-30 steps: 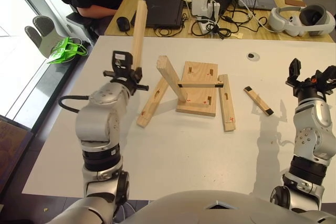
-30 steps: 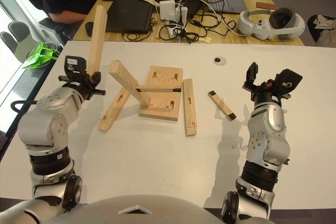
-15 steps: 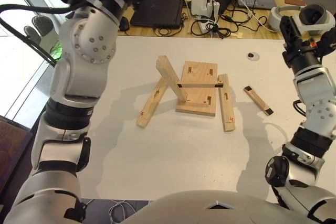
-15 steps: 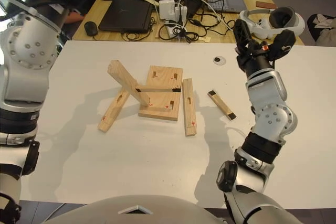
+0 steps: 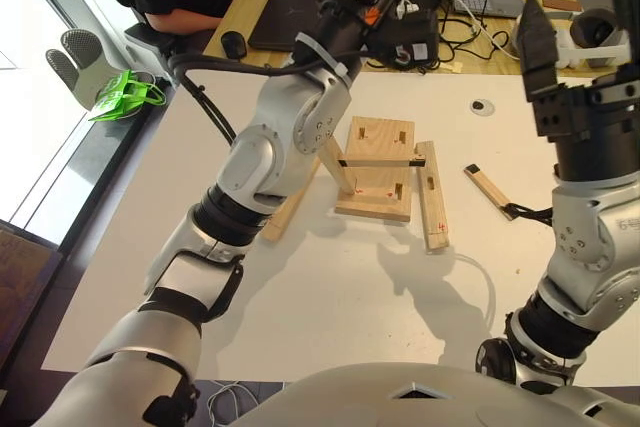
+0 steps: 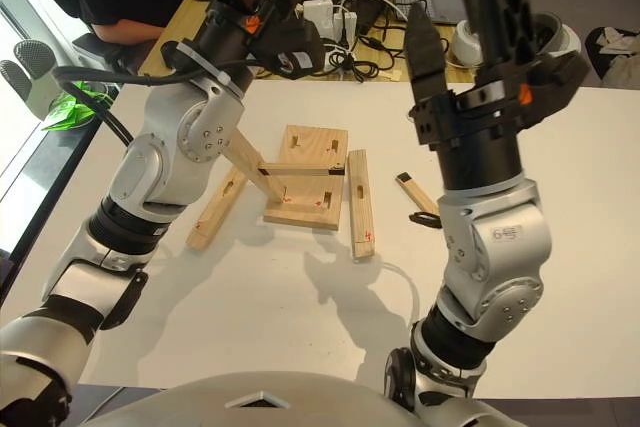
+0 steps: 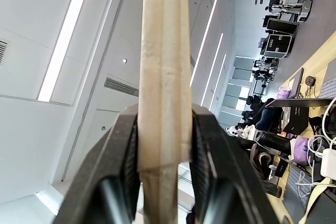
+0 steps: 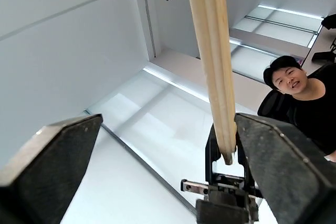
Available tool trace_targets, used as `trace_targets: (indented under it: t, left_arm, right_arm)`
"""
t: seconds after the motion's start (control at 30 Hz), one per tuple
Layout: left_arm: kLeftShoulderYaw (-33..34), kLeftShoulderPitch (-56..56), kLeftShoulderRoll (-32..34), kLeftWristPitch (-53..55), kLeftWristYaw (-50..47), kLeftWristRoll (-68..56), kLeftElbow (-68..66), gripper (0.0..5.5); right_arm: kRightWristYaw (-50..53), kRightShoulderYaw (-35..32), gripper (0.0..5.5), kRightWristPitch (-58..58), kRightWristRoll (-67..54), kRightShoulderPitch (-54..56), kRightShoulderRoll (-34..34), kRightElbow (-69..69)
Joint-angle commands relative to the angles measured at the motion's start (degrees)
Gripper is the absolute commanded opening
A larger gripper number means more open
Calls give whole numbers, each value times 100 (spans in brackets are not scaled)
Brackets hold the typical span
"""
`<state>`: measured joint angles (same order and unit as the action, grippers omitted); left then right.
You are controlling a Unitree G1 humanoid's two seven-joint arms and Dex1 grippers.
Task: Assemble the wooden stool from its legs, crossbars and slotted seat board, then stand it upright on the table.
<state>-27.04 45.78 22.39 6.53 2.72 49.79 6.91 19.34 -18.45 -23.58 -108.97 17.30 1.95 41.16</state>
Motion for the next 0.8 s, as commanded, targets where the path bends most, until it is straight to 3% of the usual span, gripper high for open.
trace_targets:
  t: [0.03, 0.27, 0.53, 0.8]
  left_arm:
    - [13, -186, 157, -349, -198, 390, -15, 103]
    - [152, -504, 289, -751, -201, 629, 160, 103]
    - [434, -410, 254, -830, -223, 785, 53, 103]
    - [187, -745, -29, -1024, -58, 946, 399, 103]
  right_arm:
    - [-153, -539, 465, 484, -160, 530, 652, -475]
    - [-350, -663, 465, 674, -123, 524, 1029, -887]
    - [-266, -447, 465, 643, -144, 22, 949, -903]
    - [-369, -353, 465, 657, -58, 68, 1026, -1078]
